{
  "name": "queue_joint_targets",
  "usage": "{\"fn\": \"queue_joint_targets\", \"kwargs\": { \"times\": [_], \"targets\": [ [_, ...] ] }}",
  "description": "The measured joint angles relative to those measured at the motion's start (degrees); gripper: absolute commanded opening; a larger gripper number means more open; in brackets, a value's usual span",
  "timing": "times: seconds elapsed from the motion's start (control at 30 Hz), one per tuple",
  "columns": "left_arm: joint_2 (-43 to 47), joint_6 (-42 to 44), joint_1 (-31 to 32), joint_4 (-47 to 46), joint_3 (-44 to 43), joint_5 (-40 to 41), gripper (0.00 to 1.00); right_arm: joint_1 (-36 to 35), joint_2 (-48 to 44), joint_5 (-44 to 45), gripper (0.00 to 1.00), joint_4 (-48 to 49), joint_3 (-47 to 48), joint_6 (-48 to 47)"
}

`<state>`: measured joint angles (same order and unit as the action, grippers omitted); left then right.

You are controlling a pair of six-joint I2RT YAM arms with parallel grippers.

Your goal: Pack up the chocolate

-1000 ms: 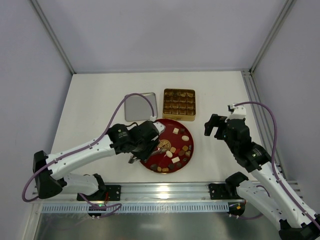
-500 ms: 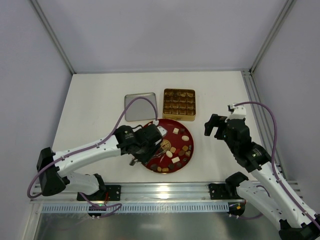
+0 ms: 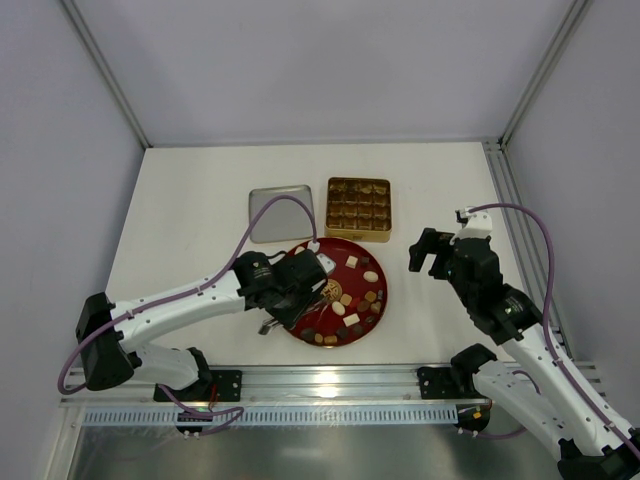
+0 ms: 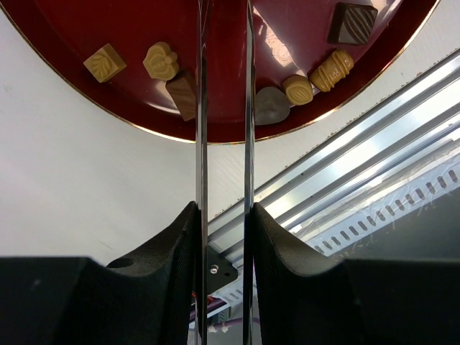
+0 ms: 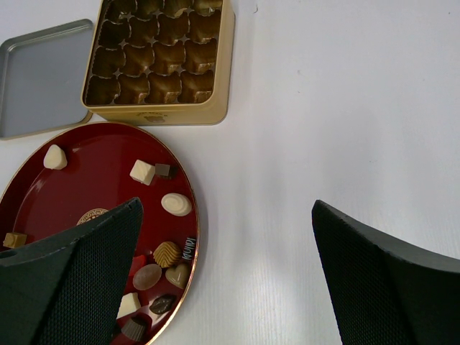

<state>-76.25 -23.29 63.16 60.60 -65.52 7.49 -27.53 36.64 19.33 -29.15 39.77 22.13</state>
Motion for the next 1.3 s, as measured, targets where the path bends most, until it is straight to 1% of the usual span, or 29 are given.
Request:
{"fn": "queue_joint_targets", "kwargs": {
  "times": [0.07,0.1,0.17,0.2,0.4,0.9,1.1,1.3],
  "targets": [
    [0.00,0.04,0.02,0.00,0.00,0.02,0.30,0.00,-0.02,0.00,1.00,0.00,0.00,0.00],
    [0.00,0.09,0.02,0.00,0.00,0.02,0.27,0.00,-0.02,0.00,1.00,0.00,0.00,0.00],
    [0.00,0.20,0.02,0.00,0.00,0.07,0.26,0.00,-0.02,0.00,1.00,0.00,0.00,0.00],
    [0.00,0.22,0.07,0.02,-0.02,0.28,0.23,0.00,-0.02,0.00,1.00,0.00,0.00,0.00],
    [0.00,0.42,0.13,0.52,-1.55,1.95,0.22,0.00,-0.02,0.00,1.00,0.00,0.00,0.00],
    [0.00,0.96,0.11,0.98,-7.48,5.62,0.22,0.00,-0.39,-0.02,1.00,0.00,0.00,0.00],
    [-2.58,1.42,-0.79,0.90,-14.16,6.51,0.22,0.00,-0.39,-0.02,1.00,0.00,0.00,0.00],
    [-11.50,3.65,-3.37,-0.28,-25.62,7.45,0.22,0.00,-0.39,-0.02,1.00,0.00,0.00,0.00]
  ]
}}
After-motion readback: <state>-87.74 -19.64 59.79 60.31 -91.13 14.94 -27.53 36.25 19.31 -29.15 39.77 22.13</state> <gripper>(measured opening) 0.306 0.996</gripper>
